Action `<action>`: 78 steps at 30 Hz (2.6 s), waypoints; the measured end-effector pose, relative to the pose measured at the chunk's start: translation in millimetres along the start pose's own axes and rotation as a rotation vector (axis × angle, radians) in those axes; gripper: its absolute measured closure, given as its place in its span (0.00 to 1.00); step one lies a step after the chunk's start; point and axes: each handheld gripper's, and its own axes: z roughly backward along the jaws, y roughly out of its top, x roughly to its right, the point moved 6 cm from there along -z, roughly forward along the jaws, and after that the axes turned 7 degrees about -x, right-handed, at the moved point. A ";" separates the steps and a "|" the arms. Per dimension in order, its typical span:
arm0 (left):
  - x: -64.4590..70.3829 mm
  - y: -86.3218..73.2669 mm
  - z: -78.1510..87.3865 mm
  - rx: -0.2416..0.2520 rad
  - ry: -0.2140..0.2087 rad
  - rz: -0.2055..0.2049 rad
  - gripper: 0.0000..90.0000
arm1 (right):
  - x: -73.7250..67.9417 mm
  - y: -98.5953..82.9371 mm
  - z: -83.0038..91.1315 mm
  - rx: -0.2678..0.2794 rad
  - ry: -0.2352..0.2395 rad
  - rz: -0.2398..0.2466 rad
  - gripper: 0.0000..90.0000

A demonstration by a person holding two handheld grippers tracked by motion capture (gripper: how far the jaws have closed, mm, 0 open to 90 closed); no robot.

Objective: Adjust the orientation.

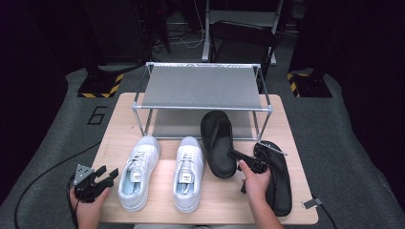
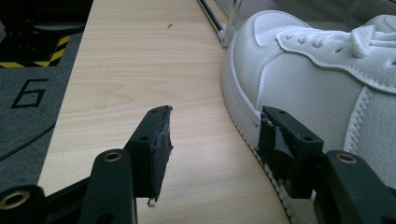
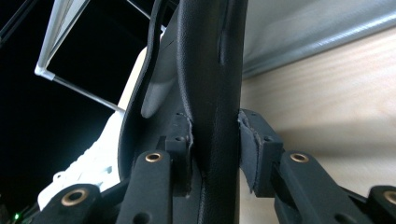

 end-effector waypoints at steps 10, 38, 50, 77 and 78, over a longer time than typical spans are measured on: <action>0.0 1.0 -0.2 0.019 0.003 0.003 0.49 | -1.4 22.9 -32.4 0.034 -0.051 0.019 0.74; -3.5 -0.2 0.5 0.015 0.010 0.013 0.49 | 22.0 65.9 -102.6 0.028 -0.090 -0.074 0.74; -9.4 -0.9 2.9 0.033 0.022 0.038 0.48 | 22.0 75.4 -121.2 0.037 -0.090 -0.075 0.74; -13.2 -5.2 2.5 0.017 0.024 0.049 0.48 | 24.7 90.5 -149.1 0.062 -0.076 -0.084 0.74; -13.3 -5.3 2.4 0.017 0.025 0.050 0.48 | 24.7 90.2 -150.2 0.065 -0.061 -0.081 0.74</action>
